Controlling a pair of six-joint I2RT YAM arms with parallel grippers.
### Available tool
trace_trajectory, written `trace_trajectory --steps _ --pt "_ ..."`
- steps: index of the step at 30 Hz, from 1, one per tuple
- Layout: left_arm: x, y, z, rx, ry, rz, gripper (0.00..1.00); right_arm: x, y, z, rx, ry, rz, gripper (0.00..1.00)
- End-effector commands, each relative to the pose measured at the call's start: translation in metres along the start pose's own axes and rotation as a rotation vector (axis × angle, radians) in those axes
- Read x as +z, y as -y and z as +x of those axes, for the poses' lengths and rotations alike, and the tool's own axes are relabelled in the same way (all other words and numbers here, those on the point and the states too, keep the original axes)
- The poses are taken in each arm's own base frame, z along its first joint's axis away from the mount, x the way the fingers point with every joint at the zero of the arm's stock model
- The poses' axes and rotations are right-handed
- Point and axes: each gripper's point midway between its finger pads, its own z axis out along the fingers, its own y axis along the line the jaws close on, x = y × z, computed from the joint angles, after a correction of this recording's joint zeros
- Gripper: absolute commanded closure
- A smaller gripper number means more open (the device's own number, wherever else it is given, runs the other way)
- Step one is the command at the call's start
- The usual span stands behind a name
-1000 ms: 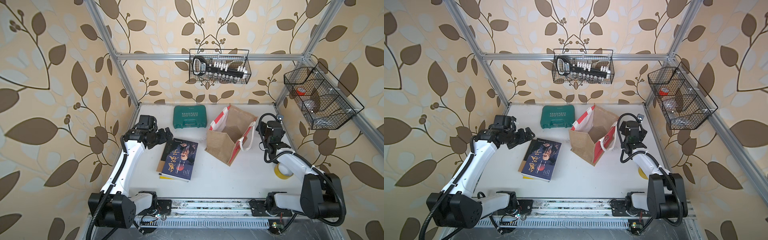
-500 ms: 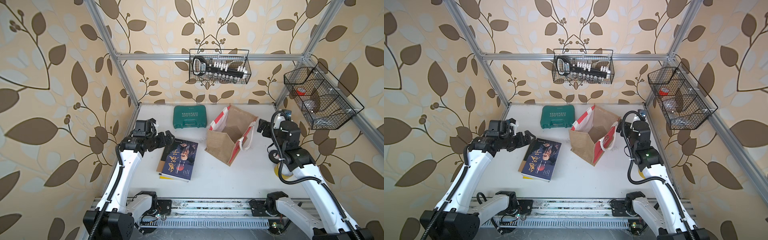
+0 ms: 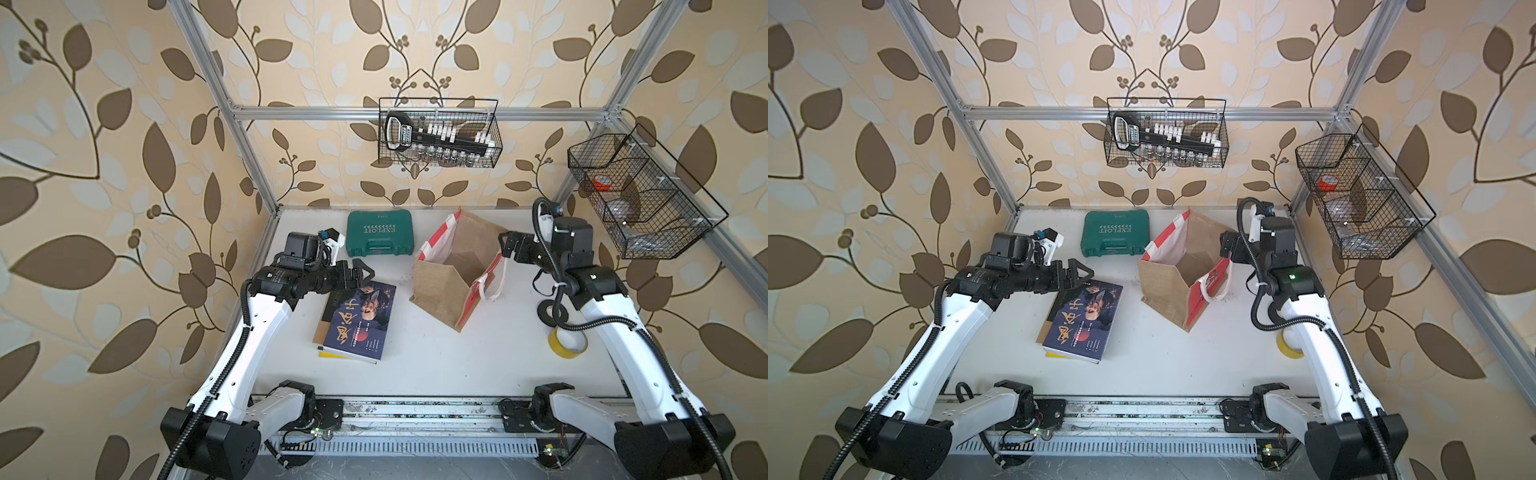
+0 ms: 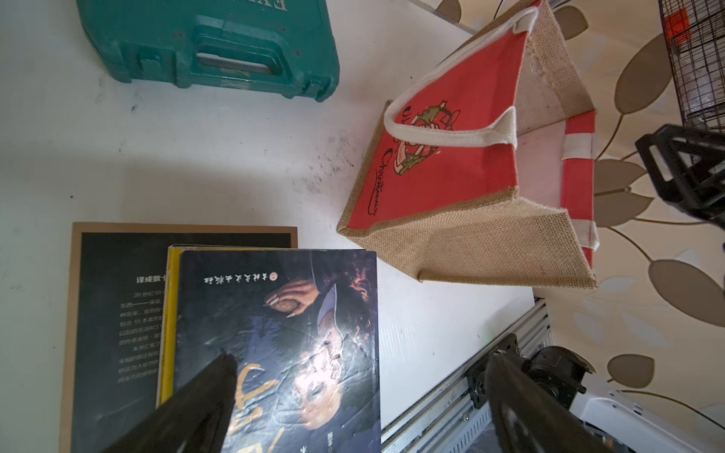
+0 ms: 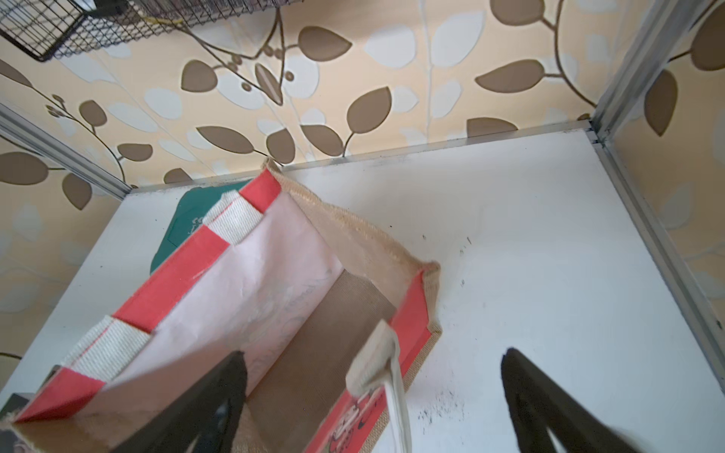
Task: Put the books into the canvas bag
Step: Adjust the canvas bag at the center of the board.
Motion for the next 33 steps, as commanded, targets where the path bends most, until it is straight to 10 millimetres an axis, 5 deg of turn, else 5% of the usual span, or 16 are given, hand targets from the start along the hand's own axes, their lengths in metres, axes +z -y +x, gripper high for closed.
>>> trace_trajectory --steps 1,12,20,26,33 --pt "-0.013 0.002 -0.005 0.075 0.076 -0.022 0.01 0.016 -0.013 -0.004 -0.023 -0.101 -0.085 0.02" --pt "-0.004 -0.008 0.007 0.055 0.060 -0.026 0.01 0.056 -0.024 -0.005 -0.160 -0.263 -0.162 0.03" --pt "-0.007 -0.008 0.008 0.069 0.060 -0.050 0.01 0.098 -0.015 0.005 -0.269 -0.367 -0.057 0.21" --pt "-0.011 -0.008 0.009 0.082 0.070 -0.065 0.01 0.105 -0.028 0.010 -0.325 -0.386 -0.062 0.41" --pt "-0.012 -0.008 0.009 0.085 0.075 -0.070 0.01 0.097 -0.019 0.012 -0.311 -0.375 -0.002 0.86"
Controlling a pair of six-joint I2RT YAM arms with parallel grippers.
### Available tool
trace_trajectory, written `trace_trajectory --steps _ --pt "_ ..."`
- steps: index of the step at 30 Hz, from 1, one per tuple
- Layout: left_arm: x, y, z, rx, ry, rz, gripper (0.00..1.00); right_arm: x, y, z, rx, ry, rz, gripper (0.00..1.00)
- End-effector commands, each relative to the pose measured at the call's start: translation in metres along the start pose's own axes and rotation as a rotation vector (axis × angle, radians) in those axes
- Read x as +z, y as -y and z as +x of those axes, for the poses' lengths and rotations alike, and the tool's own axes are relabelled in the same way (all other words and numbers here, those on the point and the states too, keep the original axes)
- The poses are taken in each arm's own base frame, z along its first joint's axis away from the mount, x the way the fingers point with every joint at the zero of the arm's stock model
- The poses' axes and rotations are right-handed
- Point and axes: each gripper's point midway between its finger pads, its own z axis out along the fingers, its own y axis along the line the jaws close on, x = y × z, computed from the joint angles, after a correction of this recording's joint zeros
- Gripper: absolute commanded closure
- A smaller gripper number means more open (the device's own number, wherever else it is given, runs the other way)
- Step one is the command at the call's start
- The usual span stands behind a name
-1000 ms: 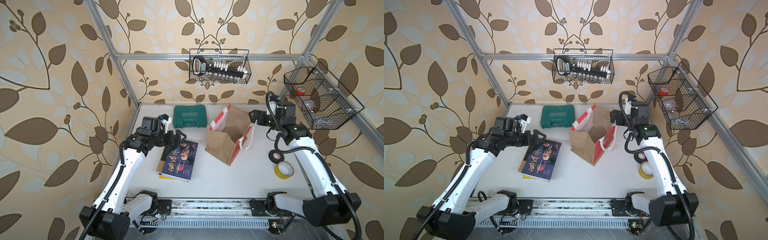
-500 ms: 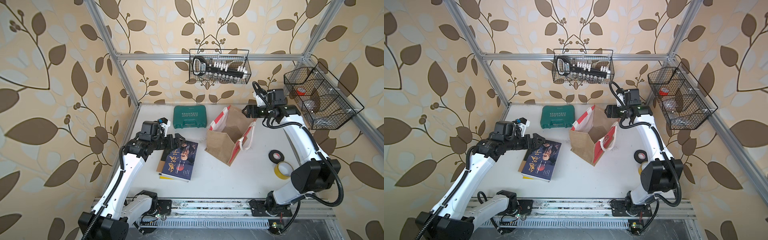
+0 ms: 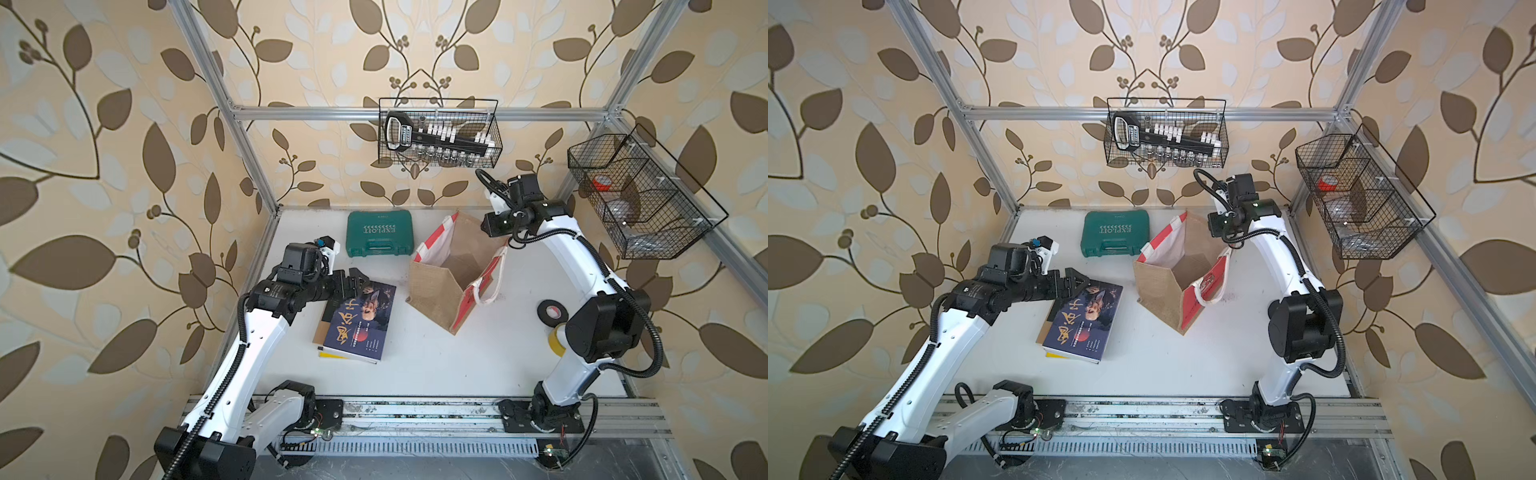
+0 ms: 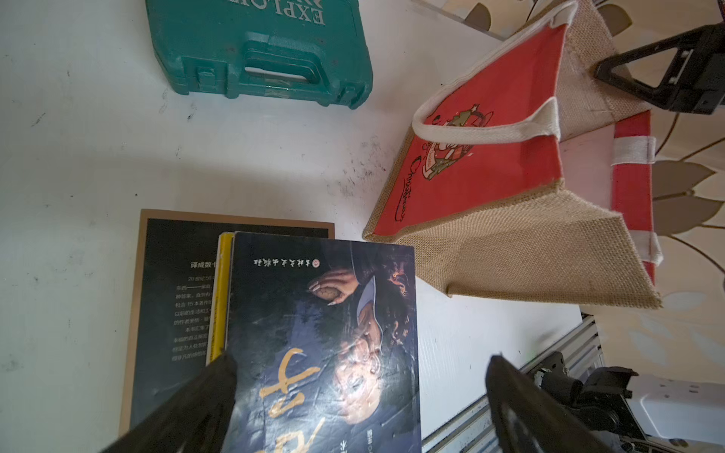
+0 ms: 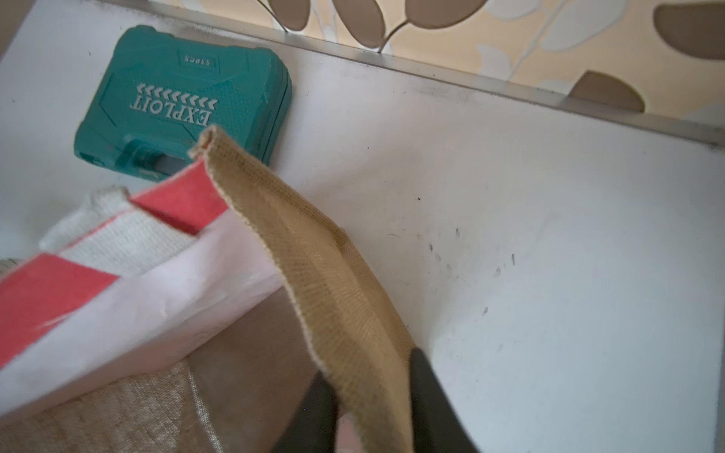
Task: Put the books into the canvas bag
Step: Adjust the canvas bag at the center of the board.
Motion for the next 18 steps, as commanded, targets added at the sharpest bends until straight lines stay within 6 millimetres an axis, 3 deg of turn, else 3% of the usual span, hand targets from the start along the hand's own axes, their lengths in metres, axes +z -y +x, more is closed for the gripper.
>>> trace_trajectory --steps 1,4,10,14,18 --pt "-0.010 0.009 -0.005 0.044 0.028 0.011 0.01 -0.019 0.009 0.004 0.020 0.016 0.070 0.89" --pt "-0.010 0.009 -0.005 0.043 0.027 0.010 0.01 -0.027 0.025 0.012 0.093 0.043 0.123 0.99" --pt "-0.009 0.008 -0.005 0.036 0.028 0.004 0.01 -0.050 0.069 0.028 0.399 0.204 0.176 1.00" --pt "-0.008 0.007 -0.006 0.034 0.028 0.002 0.01 -0.060 0.070 0.036 0.480 0.284 0.178 1.00" --pt "-0.007 0.007 -0.006 0.032 0.027 0.003 0.01 -0.052 0.049 0.034 0.499 0.284 0.083 1.00"
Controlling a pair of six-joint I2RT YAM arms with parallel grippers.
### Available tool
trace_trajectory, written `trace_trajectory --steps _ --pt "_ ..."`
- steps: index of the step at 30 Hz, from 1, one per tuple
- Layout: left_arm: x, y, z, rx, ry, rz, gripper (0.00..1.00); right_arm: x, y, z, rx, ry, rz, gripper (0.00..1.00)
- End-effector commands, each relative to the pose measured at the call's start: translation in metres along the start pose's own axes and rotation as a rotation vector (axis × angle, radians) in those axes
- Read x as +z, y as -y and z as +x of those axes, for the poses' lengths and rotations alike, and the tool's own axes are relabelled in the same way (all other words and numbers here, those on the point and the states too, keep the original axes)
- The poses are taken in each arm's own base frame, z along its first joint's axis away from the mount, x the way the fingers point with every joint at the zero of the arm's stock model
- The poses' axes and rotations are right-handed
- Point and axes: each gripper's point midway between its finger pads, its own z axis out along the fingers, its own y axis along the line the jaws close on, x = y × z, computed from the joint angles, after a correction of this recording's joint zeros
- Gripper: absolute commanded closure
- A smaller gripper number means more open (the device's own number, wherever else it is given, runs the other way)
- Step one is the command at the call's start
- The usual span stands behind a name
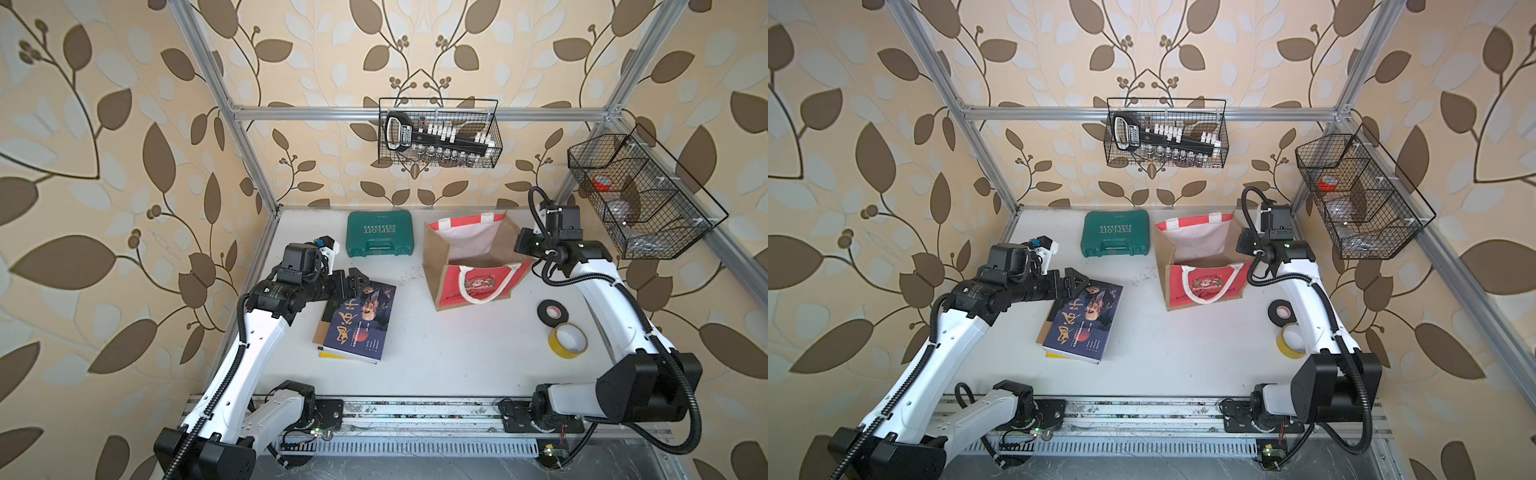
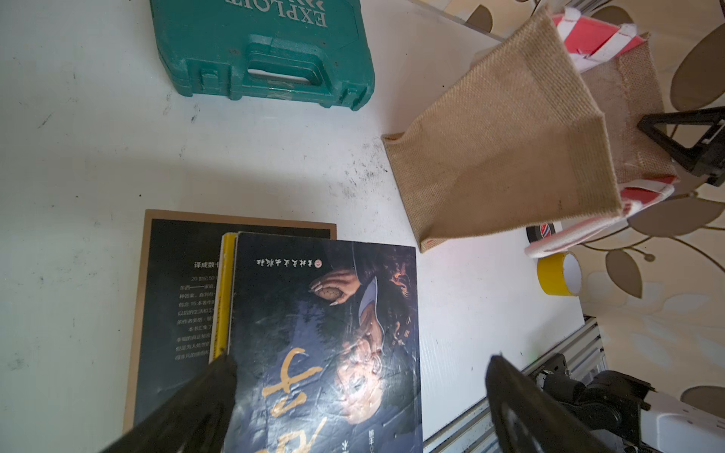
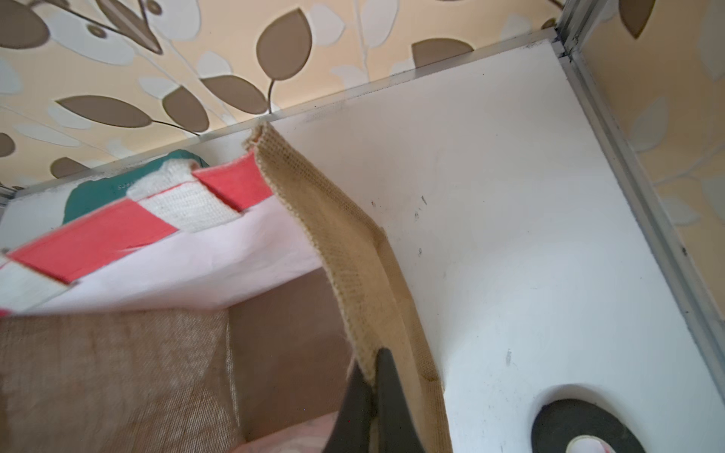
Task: Put the books into the canvas bag
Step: Adjust the canvas bag at the center of the board.
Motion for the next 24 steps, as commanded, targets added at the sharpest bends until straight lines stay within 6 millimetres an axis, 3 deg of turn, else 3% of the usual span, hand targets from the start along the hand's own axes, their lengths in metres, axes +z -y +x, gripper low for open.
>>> trace_trajectory --steps 1,7,11,14,17,22,24 --pt "-0.007 0.008 -0.007 0.031 0.025 0.006 0.01 0.004 -0.027 -0.009 0.065 0.052 -0.088 1.00" --pt "-0.006 0.006 -0.006 0.025 0.025 -0.001 0.01 0.014 -0.065 0.001 0.072 0.052 -0.146 0.98" --pt "-0.004 -0.002 -0.006 0.012 0.029 -0.039 0.01 0.010 -0.057 -0.001 0.061 0.076 -0.108 0.73" --pt "-0.001 -0.015 -0.004 -0.019 0.025 -0.100 0.01 -0.002 -0.057 -0.009 0.015 0.118 -0.106 0.43" --pt "0.003 -0.029 0.003 -0.074 0.002 -0.167 0.01 -0.023 -0.062 -0.023 -0.062 0.187 -0.131 0.24" --pt "0.002 -0.040 0.014 -0.087 -0.033 -0.219 0.01 -0.062 -0.075 -0.039 -0.150 0.264 -0.170 0.12" --pt "-0.002 -0.040 0.013 -0.081 -0.024 -0.228 0.01 -0.077 -0.092 -0.036 -0.205 0.255 -0.213 0.11"
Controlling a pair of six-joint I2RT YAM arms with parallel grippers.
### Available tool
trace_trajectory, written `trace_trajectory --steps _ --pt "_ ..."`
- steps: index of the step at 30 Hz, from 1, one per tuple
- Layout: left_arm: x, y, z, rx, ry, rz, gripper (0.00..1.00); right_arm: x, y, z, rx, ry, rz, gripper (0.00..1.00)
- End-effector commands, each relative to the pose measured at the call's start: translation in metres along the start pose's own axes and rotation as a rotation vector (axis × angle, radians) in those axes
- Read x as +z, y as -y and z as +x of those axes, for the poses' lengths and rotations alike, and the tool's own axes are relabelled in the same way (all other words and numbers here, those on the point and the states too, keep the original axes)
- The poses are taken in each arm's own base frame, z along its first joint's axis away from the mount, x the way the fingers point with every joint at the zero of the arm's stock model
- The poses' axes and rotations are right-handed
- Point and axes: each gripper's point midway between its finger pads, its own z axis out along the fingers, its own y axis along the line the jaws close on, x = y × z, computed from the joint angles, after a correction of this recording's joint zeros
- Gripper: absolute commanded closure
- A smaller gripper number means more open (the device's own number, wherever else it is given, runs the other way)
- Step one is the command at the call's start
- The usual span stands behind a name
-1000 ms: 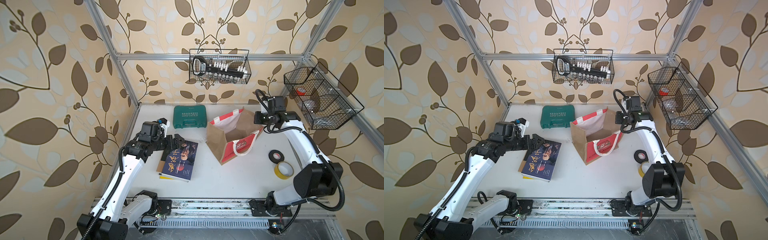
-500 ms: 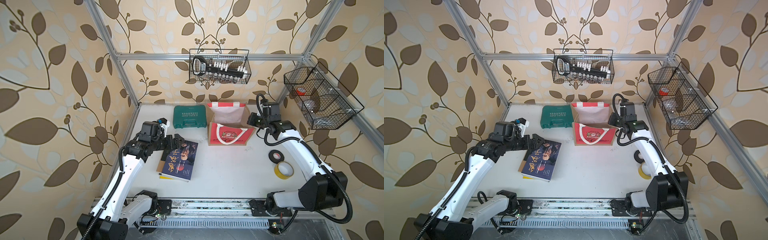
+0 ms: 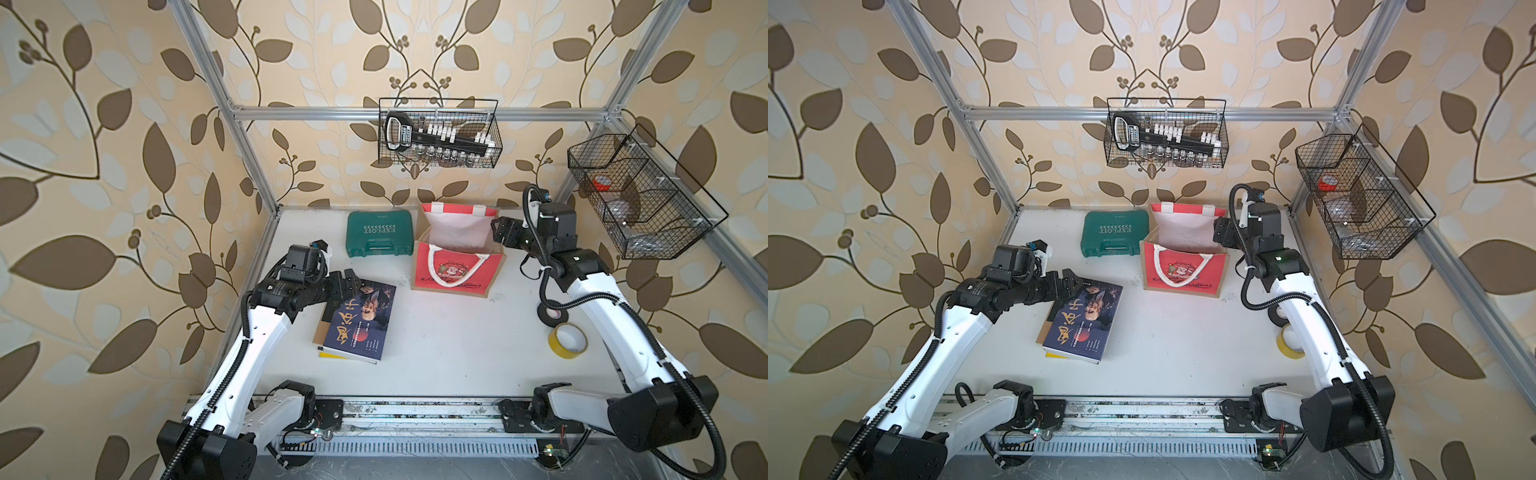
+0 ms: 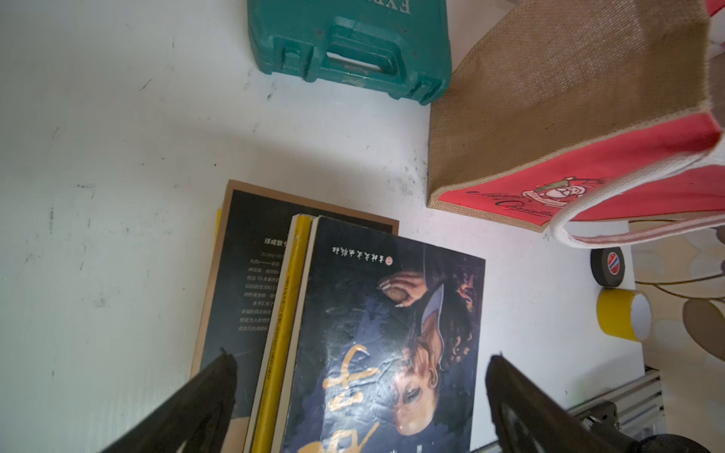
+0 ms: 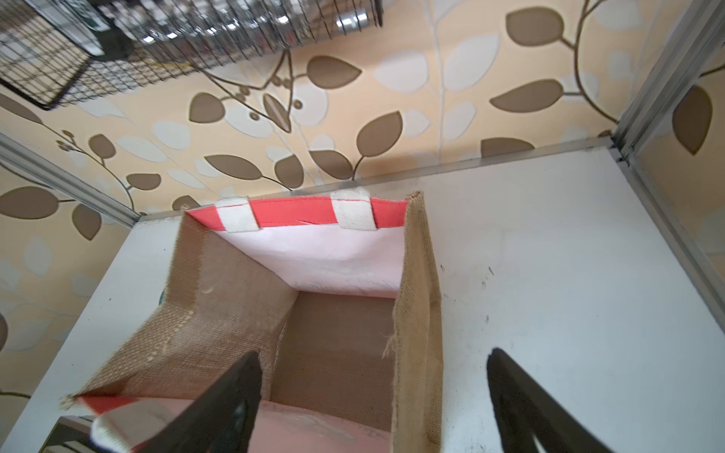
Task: Put the books into the canvas bag
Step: Adjust the canvas bag at the center of the board, then pick up the book from the book.
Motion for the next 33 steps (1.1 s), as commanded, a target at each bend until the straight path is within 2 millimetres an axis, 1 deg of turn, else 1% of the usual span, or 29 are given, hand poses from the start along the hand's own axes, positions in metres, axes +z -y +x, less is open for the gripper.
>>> trace_trajectory --steps 1,3,4,5,8,10,13,15,16,19,22,25,28,31,33 --pt "-0.007 -0.004 0.004 0.003 0.004 -0.034 0.01 -0.022 -0.034 -0.009 -0.116 0.000 -0.079 0.11" --pt "-0.008 -0.003 0.007 0.000 -0.002 -0.026 0.01 -0.032 -0.063 0.005 -0.158 -0.050 -0.153 0.11" --pt "-0.009 -0.002 0.009 -0.004 -0.007 -0.020 0.01 -0.039 -0.083 0.016 -0.180 -0.080 -0.208 0.11" --pt "-0.009 -0.001 0.011 -0.005 -0.015 -0.013 0.01 -0.044 -0.098 0.027 -0.197 -0.108 -0.250 0.11" --pt "-0.010 0.006 0.019 -0.010 -0.043 0.035 0.01 -0.063 -0.144 0.070 -0.242 -0.188 -0.376 0.11" --pt "-0.011 0.009 0.024 -0.016 -0.059 0.054 0.01 -0.075 -0.172 0.105 -0.261 -0.247 -0.454 0.10" --pt "-0.008 0.007 0.028 -0.030 -0.075 0.053 0.01 -0.093 -0.208 0.154 -0.280 -0.323 -0.552 0.10" --pt "-0.004 0.004 0.029 -0.051 -0.091 0.040 0.01 -0.102 -0.227 0.183 -0.281 -0.371 -0.613 0.09" --pt "-0.001 0.001 0.030 -0.072 -0.103 0.021 0.01 -0.103 -0.234 0.198 -0.274 -0.400 -0.635 0.09" --pt "0.010 -0.003 0.033 -0.124 -0.141 0.000 0.01 -0.103 -0.250 0.232 -0.239 -0.459 -0.697 0.07" --pt "0.019 0.005 0.033 -0.155 -0.147 0.057 0.01 -0.096 -0.256 0.254 -0.191 -0.494 -0.728 0.06" --pt "0.024 0.009 0.035 -0.168 -0.149 0.094 0.01 -0.086 -0.256 0.270 -0.166 -0.522 -0.723 0.04" --pt "0.026 0.013 0.039 -0.173 -0.166 0.122 0.01 -0.081 -0.257 0.281 -0.154 -0.552 -0.720 0.04" --pt "0.024 0.019 0.039 -0.168 -0.154 0.168 0.01 -0.074 -0.254 0.286 -0.115 -0.567 -0.722 0.04" --pt "0.021 0.022 0.038 -0.158 -0.138 0.183 0.01 -0.069 -0.252 0.285 -0.081 -0.568 -0.741 0.03"
